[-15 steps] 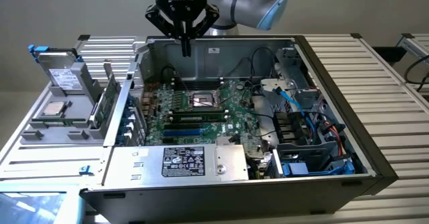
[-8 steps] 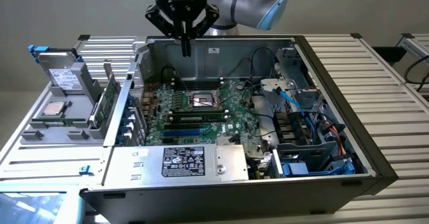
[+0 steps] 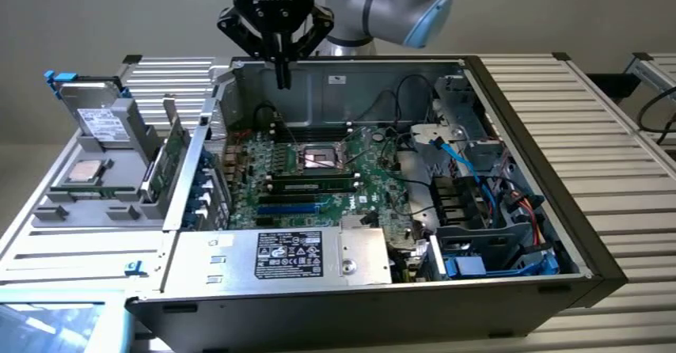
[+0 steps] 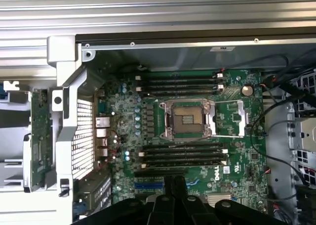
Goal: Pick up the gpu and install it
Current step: 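Reach for the gpu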
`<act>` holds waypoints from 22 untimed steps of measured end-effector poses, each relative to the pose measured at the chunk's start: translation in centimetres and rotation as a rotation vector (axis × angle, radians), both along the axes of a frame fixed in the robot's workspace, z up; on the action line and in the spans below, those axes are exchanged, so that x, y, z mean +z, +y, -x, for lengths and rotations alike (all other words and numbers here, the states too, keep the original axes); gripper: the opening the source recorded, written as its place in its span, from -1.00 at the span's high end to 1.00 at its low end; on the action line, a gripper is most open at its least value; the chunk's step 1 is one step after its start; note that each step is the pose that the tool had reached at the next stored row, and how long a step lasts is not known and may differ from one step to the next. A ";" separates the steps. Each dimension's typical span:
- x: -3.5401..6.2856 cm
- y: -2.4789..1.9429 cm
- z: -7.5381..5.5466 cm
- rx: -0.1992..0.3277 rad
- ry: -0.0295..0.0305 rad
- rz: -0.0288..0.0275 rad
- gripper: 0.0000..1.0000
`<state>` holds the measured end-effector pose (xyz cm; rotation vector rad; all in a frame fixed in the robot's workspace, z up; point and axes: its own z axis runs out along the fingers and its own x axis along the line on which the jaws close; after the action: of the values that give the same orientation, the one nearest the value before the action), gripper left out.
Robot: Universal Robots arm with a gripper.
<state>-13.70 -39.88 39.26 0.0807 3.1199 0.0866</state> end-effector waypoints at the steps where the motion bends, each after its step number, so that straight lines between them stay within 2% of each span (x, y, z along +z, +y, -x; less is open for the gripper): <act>1: 0.00 0.00 0.5 0.000 0.0000 -0.0003 0.76; 7: -0.01 0.05 3.2 0.000 0.0004 -0.0017 0.76; 19: -0.09 0.13 8.6 0.000 0.0045 -0.0124 0.76; 22: -0.14 0.19 10.0 0.000 0.0049 -0.0136 0.76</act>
<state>-23.71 -39.69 39.13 0.0813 3.1245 0.1078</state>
